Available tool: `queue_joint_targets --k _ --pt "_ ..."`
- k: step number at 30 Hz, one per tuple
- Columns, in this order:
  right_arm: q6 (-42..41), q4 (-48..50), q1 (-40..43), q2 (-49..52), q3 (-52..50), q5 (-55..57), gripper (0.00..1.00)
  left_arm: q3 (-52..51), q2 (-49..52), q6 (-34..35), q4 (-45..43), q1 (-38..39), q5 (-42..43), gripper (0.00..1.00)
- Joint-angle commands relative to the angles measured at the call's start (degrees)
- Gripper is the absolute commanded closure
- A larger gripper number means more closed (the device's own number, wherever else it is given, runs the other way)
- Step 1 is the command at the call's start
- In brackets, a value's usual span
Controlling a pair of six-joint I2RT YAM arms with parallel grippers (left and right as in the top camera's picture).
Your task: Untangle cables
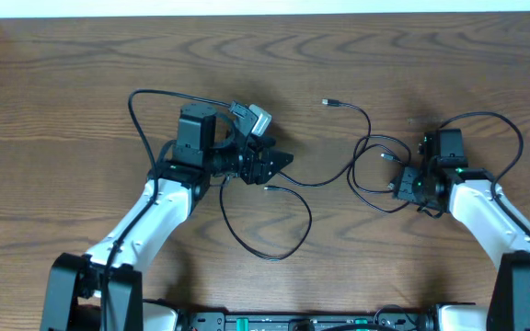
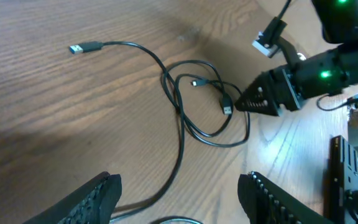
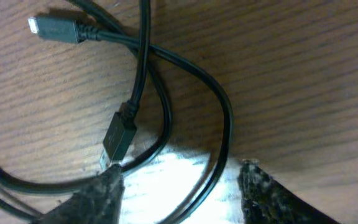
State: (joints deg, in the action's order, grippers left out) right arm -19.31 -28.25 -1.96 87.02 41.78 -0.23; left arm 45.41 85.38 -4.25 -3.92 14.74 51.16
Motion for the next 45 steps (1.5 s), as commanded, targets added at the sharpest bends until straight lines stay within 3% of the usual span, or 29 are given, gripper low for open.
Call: queue_joint_targets --k 1,5,8,14,16,20,21,22,23,32,34,38,42,45 --pt "-0.33 1.01 -0.39 1.22 -0.22 0.15 0.48 0.2 -1.75 0.5 1.33 0.13 1.16 0.34" --pt "-0.35 2.73 -0.39 1.4 -0.22 -1.33 0.67 0.2 -2.47 0.5 2.19 0.13 1.18 0.34" --pt "-0.35 3.98 -0.39 1.4 -0.22 -1.84 0.69 0.2 -2.47 0.5 2.93 0.13 1.18 0.34" --pt "-0.33 5.66 -0.42 1.51 -0.2 -3.32 0.87 0.2 -2.47 0.48 5.35 0.13 1.16 0.34" --pt "-0.35 7.34 -0.63 1.77 -0.22 -5.84 0.98 0.2 -2.47 0.48 5.49 0.13 1.16 0.34" --pt "-0.59 10.43 -1.97 2.93 -0.2 -7.1 0.96 0.2 -2.47 0.44 5.42 0.13 1.16 0.34" --pt "-1.42 10.71 -2.16 3.28 -0.2 -6.25 0.86 0.2 -2.47 0.46 5.49 0.13 1.16 0.34" --pt "-2.45 10.73 -2.25 3.74 -0.2 -5.07 0.69 0.2 -2.47 0.46 5.64 0.13 1.16 0.34" --pt "-2.97 10.78 -2.25 4.28 -0.2 -4.13 0.63 0.2 -2.47 0.46 5.81 0.13 1.18 0.34" --pt "-2.97 13.94 -2.23 9.31 0.0 -2.27 0.59 0.2 -2.47 0.22 6.73 0.13 1.16 0.34" --pt "-2.93 14.21 -2.25 9.33 0.07 -2.21 0.61 0.2 -2.47 0.0 6.73 0.13 1.14 0.34" --pt "-2.91 15.52 -2.23 9.33 0.17 -2.27 0.85 0.2 -2.47 -0.17 6.73 0.13 1.14 0.34" --pt "-2.43 18.14 -2.27 9.33 0.17 -4.72 0.99 0.2 -2.47 -0.17 6.75 0.13 1.14 0.34" --pt "-2.29 22.43 -2.47 9.33 0.35 -10.51 0.99 0.2 -2.47 -0.17 6.84 0.13 1.11 0.34"
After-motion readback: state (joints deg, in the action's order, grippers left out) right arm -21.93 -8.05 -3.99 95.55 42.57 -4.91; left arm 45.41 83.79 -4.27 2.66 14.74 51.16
